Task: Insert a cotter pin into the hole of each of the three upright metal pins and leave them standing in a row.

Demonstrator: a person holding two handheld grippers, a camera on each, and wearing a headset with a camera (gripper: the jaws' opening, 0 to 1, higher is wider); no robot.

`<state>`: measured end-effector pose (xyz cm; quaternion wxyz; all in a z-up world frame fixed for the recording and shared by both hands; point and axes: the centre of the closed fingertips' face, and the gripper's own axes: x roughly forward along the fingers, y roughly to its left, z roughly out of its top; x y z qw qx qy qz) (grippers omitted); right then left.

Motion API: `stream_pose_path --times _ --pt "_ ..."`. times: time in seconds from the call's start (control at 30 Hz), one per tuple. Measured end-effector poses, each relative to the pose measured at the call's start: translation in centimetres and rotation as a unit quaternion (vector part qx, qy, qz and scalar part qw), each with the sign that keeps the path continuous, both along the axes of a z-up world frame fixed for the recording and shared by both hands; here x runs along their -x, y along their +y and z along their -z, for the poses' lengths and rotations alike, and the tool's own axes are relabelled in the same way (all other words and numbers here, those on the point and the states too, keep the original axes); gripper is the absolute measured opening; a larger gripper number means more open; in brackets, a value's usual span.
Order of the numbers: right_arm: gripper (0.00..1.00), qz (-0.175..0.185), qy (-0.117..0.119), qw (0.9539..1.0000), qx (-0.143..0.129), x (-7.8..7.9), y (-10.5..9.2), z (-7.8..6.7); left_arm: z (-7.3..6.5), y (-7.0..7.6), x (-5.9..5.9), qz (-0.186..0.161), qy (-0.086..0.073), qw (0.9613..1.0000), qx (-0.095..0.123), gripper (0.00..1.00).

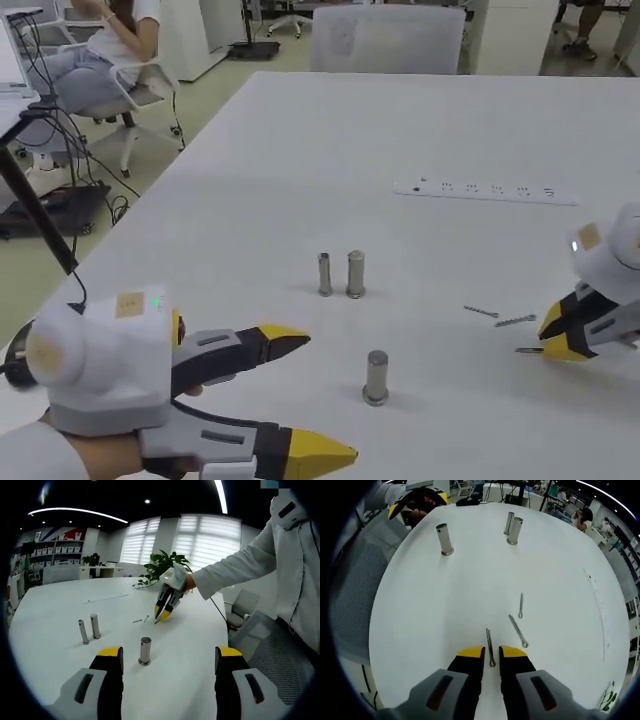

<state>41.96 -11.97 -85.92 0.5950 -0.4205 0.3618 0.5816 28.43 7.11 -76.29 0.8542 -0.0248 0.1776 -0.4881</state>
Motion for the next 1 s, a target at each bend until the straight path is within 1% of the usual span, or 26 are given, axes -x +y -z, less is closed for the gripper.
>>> stream_pose_path --times 0.2,0.47,0.7,0.8,0.9,1.0 --pt "0.12 -0.019 0.002 0.9997 0.018 0.31 -0.07 0.53 0.0 0.01 -0.01 -0.001 0.0 1.0 0.002 0.74" --pt "0.1 -0.024 0.006 0.9995 0.021 0.34 -0.07 0.67 -0.1 0.04 0.02 -0.003 -0.002 1.0 0.002 0.74" --pt "0.1 -0.025 0.008 0.9994 0.024 0.27 -0.21 0.7 -0.14 -0.01 0.05 -0.002 -0.002 1.0 0.003 0.73" --pt "0.06 -0.031 0.003 0.9991 0.029 0.17 -0.21 0.73 -0.16 -0.02 0.04 -0.003 -0.002 1.0 0.004 0.73" --pt "0.06 -0.027 0.007 0.9992 0.03 0.11 -0.1 0.73 -0.21 -0.05 0.01 -0.003 -0.003 1.0 0.004 0.73" --pt "0.05 -0.026 0.005 0.9992 0.031 0.14 -0.12 0.7 -0.28 -0.06 -0.02 -0.003 -0.004 1.0 0.005 0.73"
